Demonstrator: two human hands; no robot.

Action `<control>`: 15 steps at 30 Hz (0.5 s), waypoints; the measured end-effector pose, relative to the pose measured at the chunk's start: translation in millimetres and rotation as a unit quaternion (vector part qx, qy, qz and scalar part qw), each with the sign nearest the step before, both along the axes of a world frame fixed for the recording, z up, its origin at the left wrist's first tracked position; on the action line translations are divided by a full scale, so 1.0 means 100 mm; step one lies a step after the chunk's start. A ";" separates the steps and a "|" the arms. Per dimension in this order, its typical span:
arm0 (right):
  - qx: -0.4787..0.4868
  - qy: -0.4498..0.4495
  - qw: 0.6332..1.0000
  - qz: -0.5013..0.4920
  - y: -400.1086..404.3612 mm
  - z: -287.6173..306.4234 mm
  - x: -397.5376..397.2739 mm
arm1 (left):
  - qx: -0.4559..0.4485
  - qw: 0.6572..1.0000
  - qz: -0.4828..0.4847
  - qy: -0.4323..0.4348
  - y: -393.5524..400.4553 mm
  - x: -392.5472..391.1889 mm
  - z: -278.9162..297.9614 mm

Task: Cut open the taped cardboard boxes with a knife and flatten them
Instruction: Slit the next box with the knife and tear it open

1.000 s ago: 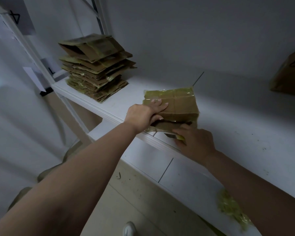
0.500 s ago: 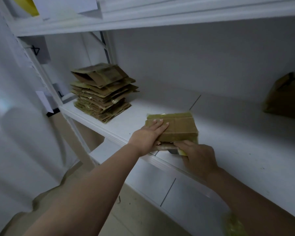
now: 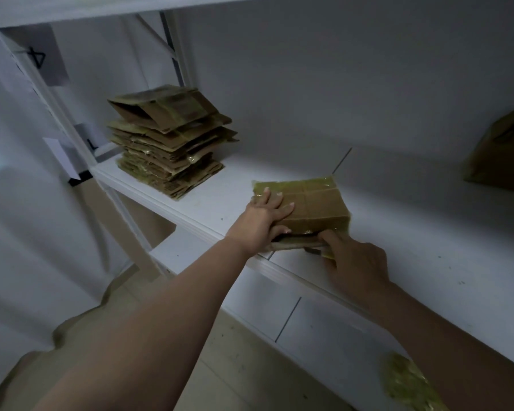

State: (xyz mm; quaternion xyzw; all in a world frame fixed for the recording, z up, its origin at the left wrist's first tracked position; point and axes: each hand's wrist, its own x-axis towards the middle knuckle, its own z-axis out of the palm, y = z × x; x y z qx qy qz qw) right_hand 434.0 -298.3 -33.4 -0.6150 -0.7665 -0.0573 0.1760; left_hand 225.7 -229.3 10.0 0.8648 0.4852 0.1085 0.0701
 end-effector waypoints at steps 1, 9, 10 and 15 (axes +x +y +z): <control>-0.020 0.013 1.000 -0.018 0.00 0.00 0.01 | -0.001 1.000 0.002 -0.011 0.00 0.00 -0.02; -0.036 0.065 0.997 -0.033 -0.09 -0.13 -0.08 | 0.038 0.997 0.022 -0.064 -0.04 0.03 -0.10; -0.026 0.067 0.997 -0.029 -0.10 -0.13 -0.09 | 0.041 0.996 0.023 -0.074 -0.04 0.02 -0.11; 0.006 0.085 0.996 -0.014 -0.18 -0.22 -0.10 | 0.039 0.997 0.018 -0.062 -0.08 0.03 -0.07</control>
